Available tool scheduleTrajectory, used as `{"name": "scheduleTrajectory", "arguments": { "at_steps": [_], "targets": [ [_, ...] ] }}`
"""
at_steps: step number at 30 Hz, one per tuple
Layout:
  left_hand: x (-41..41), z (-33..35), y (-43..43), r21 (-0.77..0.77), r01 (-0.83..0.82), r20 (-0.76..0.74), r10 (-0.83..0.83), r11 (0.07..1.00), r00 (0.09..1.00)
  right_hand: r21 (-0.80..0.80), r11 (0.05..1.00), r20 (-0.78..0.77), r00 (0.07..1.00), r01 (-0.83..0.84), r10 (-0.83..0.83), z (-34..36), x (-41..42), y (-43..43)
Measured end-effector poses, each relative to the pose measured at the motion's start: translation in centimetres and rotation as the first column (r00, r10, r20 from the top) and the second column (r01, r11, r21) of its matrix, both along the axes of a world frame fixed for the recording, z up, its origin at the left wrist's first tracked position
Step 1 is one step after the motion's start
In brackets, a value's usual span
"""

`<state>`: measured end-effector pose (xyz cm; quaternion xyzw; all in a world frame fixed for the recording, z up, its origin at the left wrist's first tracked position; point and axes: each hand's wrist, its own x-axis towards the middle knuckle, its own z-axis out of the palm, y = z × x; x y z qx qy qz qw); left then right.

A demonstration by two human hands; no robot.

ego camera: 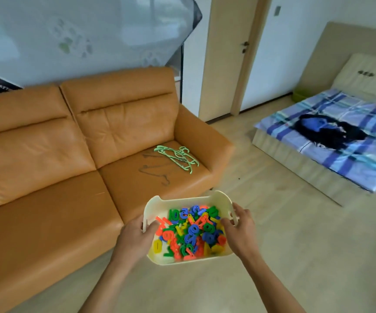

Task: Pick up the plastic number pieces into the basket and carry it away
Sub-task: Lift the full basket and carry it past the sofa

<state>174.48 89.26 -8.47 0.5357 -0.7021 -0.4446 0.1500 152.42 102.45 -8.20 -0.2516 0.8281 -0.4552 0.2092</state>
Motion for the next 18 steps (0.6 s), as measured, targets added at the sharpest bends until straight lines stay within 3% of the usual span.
{"name": "scheduleTrajectory", "arguments": {
  "at_steps": [9,18],
  "targets": [
    [-20.3,0.7,-0.5,0.038,0.17,0.044,-0.172,0.985,0.984,0.028,0.987,0.04,0.986,0.16,-0.161,0.6,-17.7,3.0],
    [-40.2,-2.1,-8.1,0.046,0.311,0.083,-0.314,0.949,0.946,0.063,0.953,0.05,0.953,0.296,-0.3,-2.4,-34.6,-2.1]
  ]
}}
